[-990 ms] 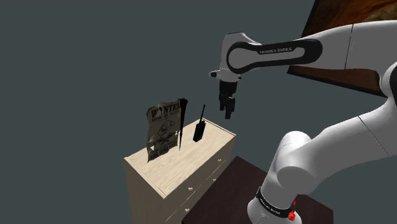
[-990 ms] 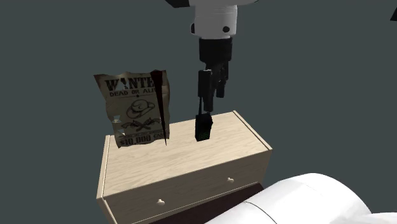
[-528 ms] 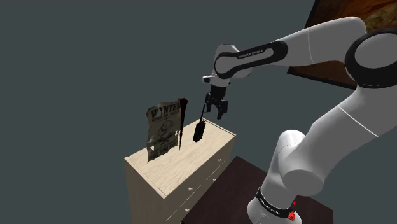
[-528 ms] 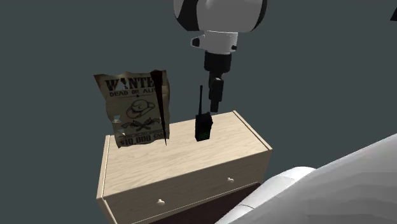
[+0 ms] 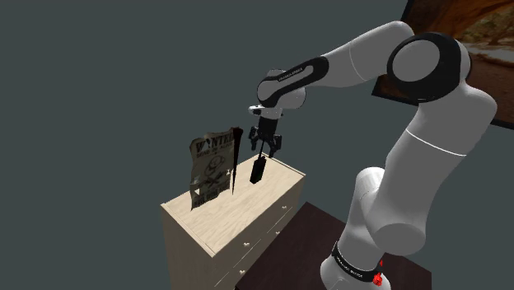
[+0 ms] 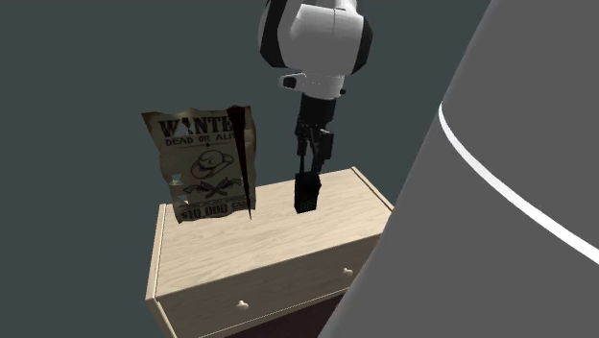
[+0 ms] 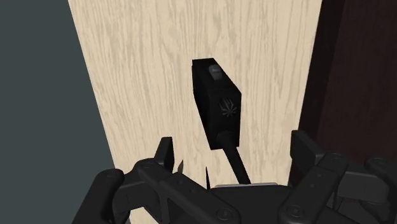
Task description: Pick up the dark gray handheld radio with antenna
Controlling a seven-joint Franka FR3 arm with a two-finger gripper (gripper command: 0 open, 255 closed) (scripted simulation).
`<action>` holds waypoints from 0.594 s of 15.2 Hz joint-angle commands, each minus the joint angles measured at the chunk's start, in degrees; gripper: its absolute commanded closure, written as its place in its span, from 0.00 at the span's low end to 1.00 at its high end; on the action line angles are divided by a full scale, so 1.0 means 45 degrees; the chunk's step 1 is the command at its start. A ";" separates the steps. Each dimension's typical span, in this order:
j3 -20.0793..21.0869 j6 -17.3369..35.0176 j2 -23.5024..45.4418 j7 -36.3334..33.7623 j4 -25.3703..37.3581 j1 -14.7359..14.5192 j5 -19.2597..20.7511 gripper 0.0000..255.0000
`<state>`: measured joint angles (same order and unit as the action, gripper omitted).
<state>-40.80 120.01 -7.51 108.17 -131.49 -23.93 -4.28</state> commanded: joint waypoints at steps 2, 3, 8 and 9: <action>-0.0130 0.0515 0.0416 0.0462 -0.0218 -0.0040 -0.0340 0.00; -0.0154 0.0679 0.0543 0.0561 -0.0295 -0.0052 -0.0447 0.00; -0.0192 0.0917 0.0734 0.0727 -0.0404 -0.0058 -0.0609 1.00; -0.0194 0.0912 0.0737 0.0731 -0.0397 -0.0057 -0.0611 1.00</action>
<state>-41.65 124.09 -4.26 111.40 -133.24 -24.19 -7.00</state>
